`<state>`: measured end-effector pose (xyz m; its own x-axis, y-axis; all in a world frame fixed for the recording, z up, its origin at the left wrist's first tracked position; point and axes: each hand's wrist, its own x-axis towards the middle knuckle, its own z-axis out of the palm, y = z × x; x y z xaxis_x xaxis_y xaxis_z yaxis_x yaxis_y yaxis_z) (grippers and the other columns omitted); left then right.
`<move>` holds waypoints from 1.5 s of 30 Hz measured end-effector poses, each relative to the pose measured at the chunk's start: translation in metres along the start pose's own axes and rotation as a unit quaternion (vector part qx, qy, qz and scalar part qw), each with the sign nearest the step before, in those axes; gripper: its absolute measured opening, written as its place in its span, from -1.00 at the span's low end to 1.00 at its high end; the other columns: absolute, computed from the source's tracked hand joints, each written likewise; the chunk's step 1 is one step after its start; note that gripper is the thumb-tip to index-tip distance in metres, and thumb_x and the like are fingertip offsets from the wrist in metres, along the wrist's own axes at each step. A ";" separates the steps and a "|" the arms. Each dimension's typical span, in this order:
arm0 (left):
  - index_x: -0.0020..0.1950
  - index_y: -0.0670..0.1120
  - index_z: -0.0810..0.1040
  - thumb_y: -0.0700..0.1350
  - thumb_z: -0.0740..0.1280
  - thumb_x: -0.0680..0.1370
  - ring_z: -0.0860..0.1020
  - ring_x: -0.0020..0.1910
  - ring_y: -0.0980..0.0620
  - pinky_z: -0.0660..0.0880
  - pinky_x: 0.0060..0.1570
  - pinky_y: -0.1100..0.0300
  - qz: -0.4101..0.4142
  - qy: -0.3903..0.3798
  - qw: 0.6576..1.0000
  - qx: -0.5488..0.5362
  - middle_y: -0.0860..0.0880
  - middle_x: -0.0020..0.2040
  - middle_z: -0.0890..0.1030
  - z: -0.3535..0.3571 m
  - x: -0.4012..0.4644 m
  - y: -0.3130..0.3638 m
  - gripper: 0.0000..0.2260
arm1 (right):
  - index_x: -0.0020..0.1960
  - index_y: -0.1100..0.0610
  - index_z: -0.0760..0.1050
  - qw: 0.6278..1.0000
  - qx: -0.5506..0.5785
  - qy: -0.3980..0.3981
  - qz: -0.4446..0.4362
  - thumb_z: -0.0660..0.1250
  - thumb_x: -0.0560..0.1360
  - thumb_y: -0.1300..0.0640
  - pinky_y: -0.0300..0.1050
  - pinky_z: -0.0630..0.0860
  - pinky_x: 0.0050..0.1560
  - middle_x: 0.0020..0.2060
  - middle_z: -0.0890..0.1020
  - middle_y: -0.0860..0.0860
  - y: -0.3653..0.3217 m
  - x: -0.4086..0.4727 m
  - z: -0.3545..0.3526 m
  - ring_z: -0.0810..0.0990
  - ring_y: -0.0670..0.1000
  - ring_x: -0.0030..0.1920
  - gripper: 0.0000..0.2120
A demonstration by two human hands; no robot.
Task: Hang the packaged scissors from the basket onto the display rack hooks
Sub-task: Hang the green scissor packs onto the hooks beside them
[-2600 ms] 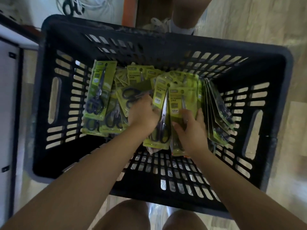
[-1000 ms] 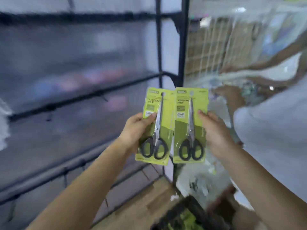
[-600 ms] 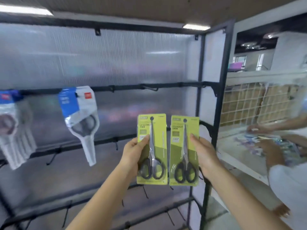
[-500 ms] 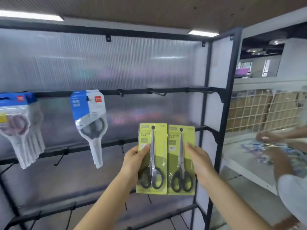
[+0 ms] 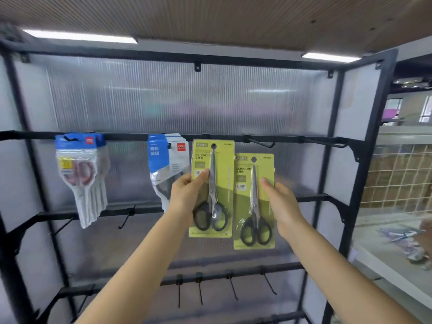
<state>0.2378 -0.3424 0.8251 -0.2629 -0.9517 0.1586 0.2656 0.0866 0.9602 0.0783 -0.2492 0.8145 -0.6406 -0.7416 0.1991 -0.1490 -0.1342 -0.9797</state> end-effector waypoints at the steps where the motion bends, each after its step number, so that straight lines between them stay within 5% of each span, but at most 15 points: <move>1: -0.12 -0.07 0.59 -0.01 0.42 0.48 0.58 -0.13 -0.10 0.57 -0.11 0.03 0.008 0.001 1.000 0.003 -0.12 -0.08 0.65 0.000 0.002 0.004 -0.86 | 0.18 0.25 0.46 1.000 0.003 0.000 0.001 0.21 0.59 -0.03 -0.05 0.39 0.11 0.23 0.49 0.18 -0.003 0.000 0.001 0.42 -0.03 0.18 -0.64; 4: -0.12 -0.03 0.58 -0.02 0.39 0.50 0.59 -0.20 -0.03 0.56 -0.28 0.16 0.020 -0.001 1.000 0.010 -0.06 -0.14 0.65 0.004 0.005 0.011 -0.91 | 0.10 0.15 0.50 1.000 0.008 0.000 -0.005 0.21 0.59 -0.03 0.00 0.33 0.20 0.19 0.49 0.10 -0.008 0.001 0.002 0.41 0.07 0.25 -0.73; 9: -0.15 -0.05 0.57 -0.01 0.41 0.49 0.59 -0.15 -0.10 0.56 -0.09 0.02 0.009 -0.001 1.000 0.010 -0.09 -0.14 0.66 0.012 0.009 0.015 -0.87 | -0.06 0.00 0.47 1.000 0.013 0.009 -0.011 0.21 0.58 -0.03 -0.09 0.28 0.08 -0.03 0.55 -0.13 -0.011 0.000 -0.002 0.48 -0.01 0.17 -0.86; 18: -0.06 0.01 0.58 -0.02 0.34 0.54 0.59 0.00 -0.09 0.54 0.09 -0.05 0.001 0.014 1.000 0.028 -0.04 -0.03 0.64 0.003 0.016 0.004 -0.93 | 0.03 0.09 0.52 0.999 0.011 0.026 -0.014 0.21 0.58 -0.02 -0.21 0.35 -0.24 -0.05 0.62 0.01 -0.011 0.006 -0.011 0.53 -0.08 -0.10 -0.80; 22: 0.03 -0.02 0.53 0.01 0.32 0.55 0.55 -0.11 -0.01 0.54 -0.15 0.11 -0.019 0.017 0.999 0.027 -0.07 -0.01 0.59 0.009 0.022 0.002 -0.86 | 0.04 0.11 0.53 0.999 0.011 0.024 -0.019 0.23 0.58 -0.03 -0.21 0.39 -0.16 0.05 0.62 0.11 -0.012 0.008 -0.009 0.56 0.01 -0.01 -0.77; 26: -0.08 -0.08 0.46 0.03 0.27 0.58 0.45 -0.28 0.08 0.40 -0.32 0.22 -0.005 0.026 0.999 0.043 -0.01 -0.22 0.50 0.018 0.030 -0.006 -0.82 | 0.07 0.15 0.53 0.999 0.006 0.019 -0.026 0.23 0.57 -0.03 -0.23 0.38 -0.07 0.09 0.59 0.17 -0.012 0.008 -0.004 0.56 0.06 0.04 -0.73; 30: -0.23 -0.04 0.40 0.10 0.24 0.57 0.44 -0.23 0.02 0.44 -0.12 0.11 -0.007 0.055 0.996 0.066 -0.04 -0.24 0.49 0.025 0.050 -0.020 -0.72 | -0.03 0.09 0.54 0.999 0.005 0.013 -0.038 0.24 0.57 -0.03 -0.14 0.44 -0.08 0.03 0.63 0.16 -0.011 0.012 0.005 0.57 0.04 -0.05 -0.79; 33: 0.00 -0.11 0.50 0.09 0.23 0.58 0.51 -0.04 -0.06 0.41 -0.04 0.10 -0.002 0.079 0.995 0.055 -0.10 -0.05 0.55 0.032 0.066 -0.027 -0.73 | -0.03 0.16 0.54 0.999 0.004 0.004 -0.039 0.25 0.56 -0.02 -0.05 0.49 -0.01 -0.04 0.64 0.17 -0.009 0.017 0.012 0.59 0.11 -0.04 -0.75; 36: 0.21 -0.15 0.44 0.08 0.20 0.60 0.49 0.14 -0.12 0.36 0.11 0.08 -0.002 0.102 0.994 0.049 -0.10 0.08 0.54 0.039 0.081 -0.032 -0.66 | -0.14 0.11 0.51 0.999 0.012 -0.002 -0.040 0.25 0.57 -0.01 -0.17 0.40 -0.18 -0.18 0.59 0.05 -0.007 0.022 0.020 0.51 -0.01 -0.17 -0.78; 45: 0.17 -0.19 0.47 0.10 0.16 0.60 0.54 0.06 -0.14 0.45 0.09 0.03 -0.013 0.146 0.985 0.094 -0.14 0.06 0.57 0.044 0.131 -0.042 -0.62 | -0.11 0.08 0.52 0.999 0.009 -0.011 -0.053 0.25 0.56 -0.01 -0.20 0.46 -0.19 -0.20 0.64 -0.04 -0.003 0.044 0.032 0.57 -0.08 -0.18 -0.81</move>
<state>0.1516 -0.4578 0.8162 0.0176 -0.9961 0.0865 0.0784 0.0876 0.9931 0.0747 -0.3024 0.8259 -0.6060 -0.7365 0.3006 -0.2014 -0.2235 -0.9537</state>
